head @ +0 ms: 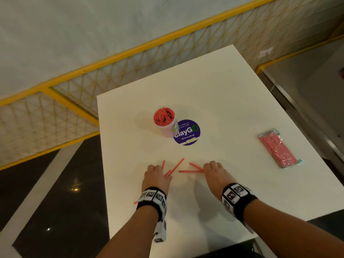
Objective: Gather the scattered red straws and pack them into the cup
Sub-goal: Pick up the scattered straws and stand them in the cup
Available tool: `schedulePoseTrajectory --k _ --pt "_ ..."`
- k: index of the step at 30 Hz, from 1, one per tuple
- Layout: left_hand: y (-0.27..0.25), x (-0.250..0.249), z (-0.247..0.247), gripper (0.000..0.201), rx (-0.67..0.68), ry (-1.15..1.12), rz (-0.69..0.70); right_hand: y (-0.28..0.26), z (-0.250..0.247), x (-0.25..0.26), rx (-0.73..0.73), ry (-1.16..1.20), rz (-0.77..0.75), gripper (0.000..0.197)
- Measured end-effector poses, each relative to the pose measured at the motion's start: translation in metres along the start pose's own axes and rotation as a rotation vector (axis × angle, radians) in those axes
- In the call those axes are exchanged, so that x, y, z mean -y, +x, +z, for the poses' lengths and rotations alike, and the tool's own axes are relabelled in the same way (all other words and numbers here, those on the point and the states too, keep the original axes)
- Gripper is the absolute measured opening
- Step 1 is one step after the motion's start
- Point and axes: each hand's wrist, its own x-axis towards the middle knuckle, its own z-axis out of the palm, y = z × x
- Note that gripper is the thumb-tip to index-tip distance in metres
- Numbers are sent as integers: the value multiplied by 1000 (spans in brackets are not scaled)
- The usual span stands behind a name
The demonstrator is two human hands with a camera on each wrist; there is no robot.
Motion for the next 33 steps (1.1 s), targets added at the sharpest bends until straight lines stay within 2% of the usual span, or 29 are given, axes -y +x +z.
schedulePoseTrajectory --k 4,6,10,14,15,19,23,25,28,30,33 --pt "9 -12 -5 31 48 149 53 8 -5 -18 -13 327 223 17" --pt "14 -13 -7 26 68 251 85 7 -13 -26 -69 497 269 7" --pt "24 -17 -9 27 89 347 133 0 -28 -38 -45 742 270 16" --pt "33 -20 -9 24 105 265 82 -2 -24 -39 31 1103 297 19" --pt "35 -19 -8 24 109 235 64 -2 -21 -39 17 1111 294 22" --pt "40 -20 -1 29 146 147 -22 1 -24 -27 -71 651 194 23" --pt "39 -22 3 30 144 146 -22 7 -24 -12 -8 341 94 23" --pt "38 -21 -2 30 128 143 -1 14 -20 -7 39 229 80 27" --pt "36 -7 -24 25 71 -8 -20 21 -14 3 97 77 74 28" --pt "31 11 -41 19 27 -108 -9 26 -12 10 88 -14 66 25" --pt "11 38 -57 17 40 -235 -12 31 -14 18 97 -97 64 24"
